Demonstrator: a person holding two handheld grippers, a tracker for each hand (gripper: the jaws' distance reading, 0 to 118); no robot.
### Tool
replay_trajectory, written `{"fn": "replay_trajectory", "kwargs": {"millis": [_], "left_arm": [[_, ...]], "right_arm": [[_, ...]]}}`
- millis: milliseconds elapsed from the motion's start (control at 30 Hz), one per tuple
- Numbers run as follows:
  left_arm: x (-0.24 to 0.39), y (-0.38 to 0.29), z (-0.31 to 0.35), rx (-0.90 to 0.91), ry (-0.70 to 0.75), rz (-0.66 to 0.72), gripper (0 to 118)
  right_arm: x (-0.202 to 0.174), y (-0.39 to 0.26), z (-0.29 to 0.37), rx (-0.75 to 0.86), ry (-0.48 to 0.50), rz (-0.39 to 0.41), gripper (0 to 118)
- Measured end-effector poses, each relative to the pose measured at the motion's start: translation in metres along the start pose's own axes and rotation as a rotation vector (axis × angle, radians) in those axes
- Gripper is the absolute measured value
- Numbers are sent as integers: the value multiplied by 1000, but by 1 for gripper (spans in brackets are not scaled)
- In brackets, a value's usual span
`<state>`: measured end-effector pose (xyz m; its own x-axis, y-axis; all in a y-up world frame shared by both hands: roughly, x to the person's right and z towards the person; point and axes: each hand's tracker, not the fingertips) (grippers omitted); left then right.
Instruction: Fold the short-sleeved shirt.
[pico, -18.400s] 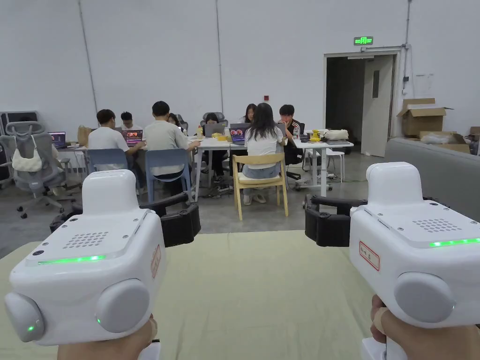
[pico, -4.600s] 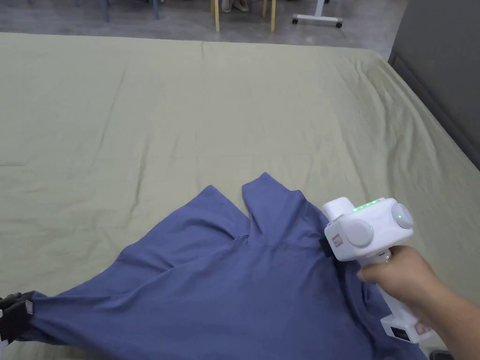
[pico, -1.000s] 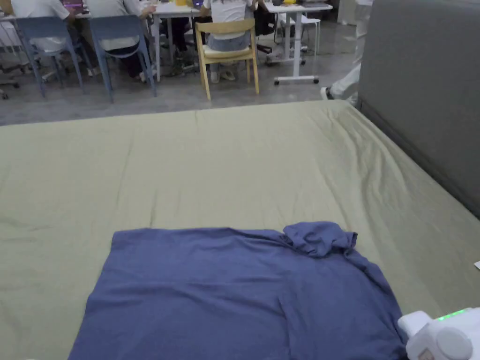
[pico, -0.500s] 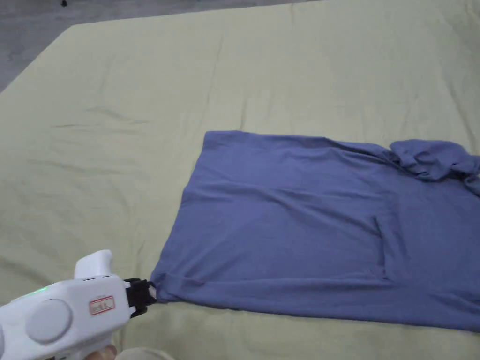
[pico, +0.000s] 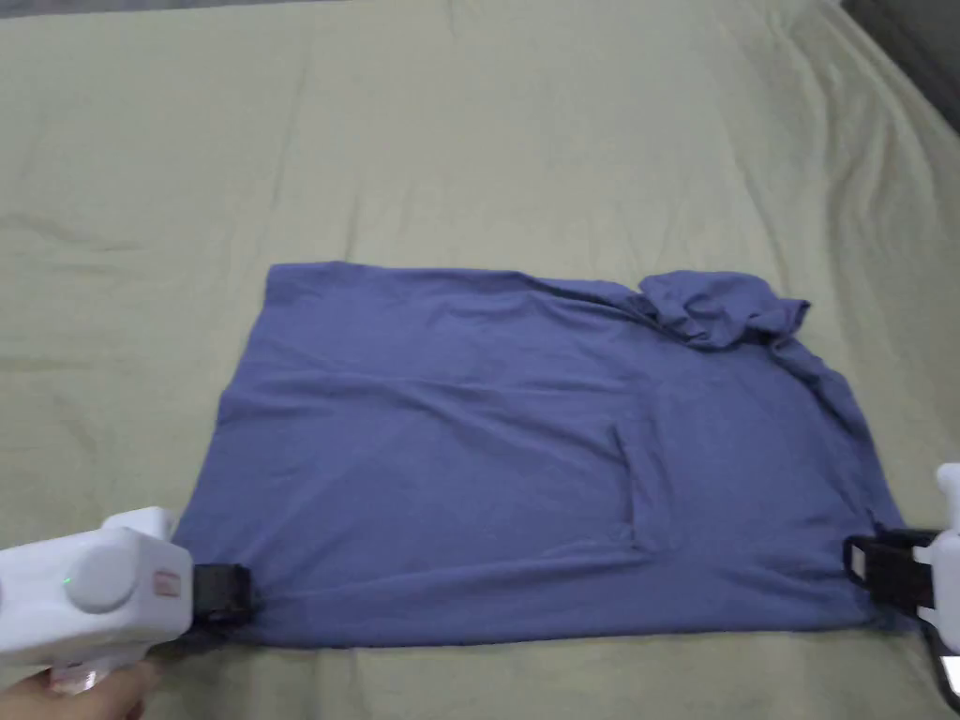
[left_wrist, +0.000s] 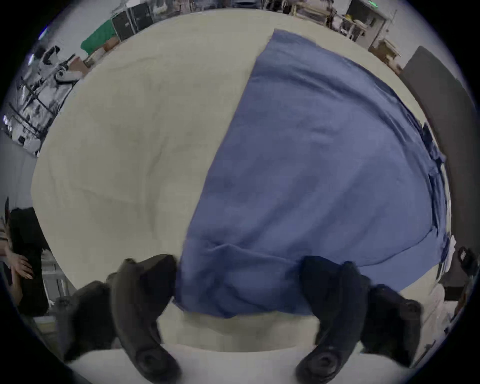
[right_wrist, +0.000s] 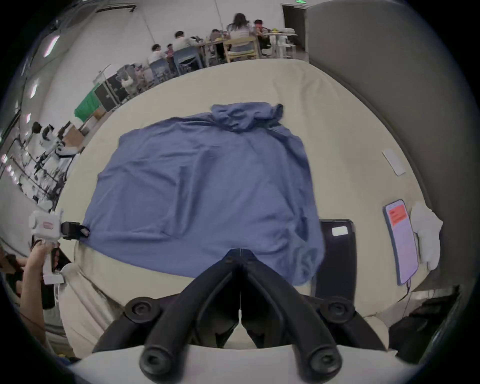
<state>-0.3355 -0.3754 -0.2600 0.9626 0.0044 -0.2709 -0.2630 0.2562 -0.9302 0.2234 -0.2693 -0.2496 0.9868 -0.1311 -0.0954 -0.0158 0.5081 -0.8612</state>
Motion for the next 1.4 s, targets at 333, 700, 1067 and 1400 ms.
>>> {"fn": "replay_trajectory", "kwargs": {"millis": [333, 700, 1067, 1400], "left_arm": [[-7, -8, 68, 147, -220, 127, 8], [-25, -2, 70, 147, -311, 265, 8], [-45, 8, 67, 170, -398, 422, 8], [-35, 100, 88, 267, -529, 541, 8]], "right_arm": [[58, 11, -26, -69, -14, -243, 107], [29, -17, -79, -236, -38, -107, 78], [46, -4, -38, -73, 99, -178, 6], [35, 106, -63, 24, 32, -174, 6]]}}
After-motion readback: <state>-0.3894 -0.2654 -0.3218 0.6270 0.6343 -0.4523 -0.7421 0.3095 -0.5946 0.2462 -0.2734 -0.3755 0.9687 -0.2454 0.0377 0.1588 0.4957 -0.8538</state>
